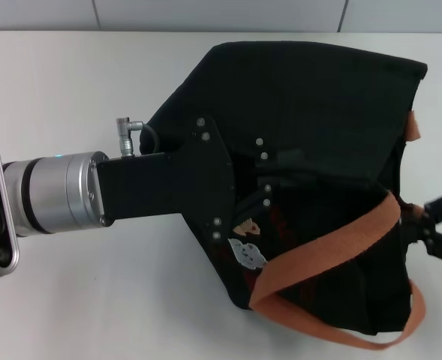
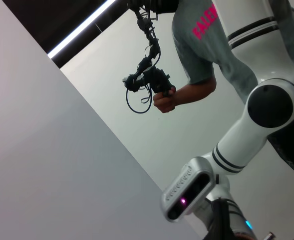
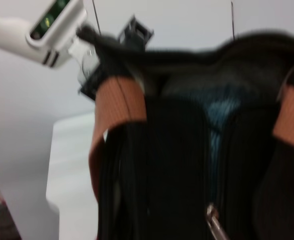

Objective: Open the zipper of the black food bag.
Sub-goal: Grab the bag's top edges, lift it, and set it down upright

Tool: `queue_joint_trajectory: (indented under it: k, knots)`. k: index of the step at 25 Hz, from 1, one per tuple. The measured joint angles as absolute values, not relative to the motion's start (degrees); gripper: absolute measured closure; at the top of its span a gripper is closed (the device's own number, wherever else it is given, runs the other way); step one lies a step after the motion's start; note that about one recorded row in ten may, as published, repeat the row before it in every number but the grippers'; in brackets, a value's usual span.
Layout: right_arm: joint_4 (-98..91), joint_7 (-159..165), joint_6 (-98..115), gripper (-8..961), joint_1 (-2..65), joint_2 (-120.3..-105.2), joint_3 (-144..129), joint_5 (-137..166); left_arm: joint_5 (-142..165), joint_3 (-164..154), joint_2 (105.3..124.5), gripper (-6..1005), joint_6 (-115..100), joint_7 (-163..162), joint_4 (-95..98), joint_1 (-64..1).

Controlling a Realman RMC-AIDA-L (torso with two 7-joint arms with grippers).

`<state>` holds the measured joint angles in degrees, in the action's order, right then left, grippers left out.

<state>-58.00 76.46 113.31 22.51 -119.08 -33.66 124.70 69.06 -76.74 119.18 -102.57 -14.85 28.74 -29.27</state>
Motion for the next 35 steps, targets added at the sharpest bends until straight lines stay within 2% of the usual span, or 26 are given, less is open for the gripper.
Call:
queue_joint_trajectory:
  k: [2,4,16,21,32,35]
  knots:
    - [-58.52,76.25,113.76,881,21.86,-119.11,-33.65,125.44,68.86,-76.74,119.18,906,-102.54,-14.86,28.63,-29.26]
    - [-58.69,76.00,114.56,937,21.04,-119.11,-33.65,125.78,68.53,-76.73,119.18,906,-102.27,-14.85,28.43,-29.26]
    - [-58.84,79.56,118.12,936,21.28,-118.80,-32.06,123.84,68.29,-77.29,119.18,906,-102.05,-14.85,28.58,-29.36]
    - [-59.18,80.09,119.74,740,21.17,-118.83,-32.07,121.45,68.29,-77.33,119.18,905,-102.03,-14.85,28.55,-29.33]
    - [-59.39,79.98,116.96,500,21.29,-119.09,-31.40,119.94,68.29,-77.35,119.18,906,-102.03,-14.85,28.74,-29.37]
    - [-59.93,79.73,117.21,499,21.04,-118.99,-31.00,119.40,68.30,-77.34,119.18,905,-102.03,-14.85,28.74,-29.37]
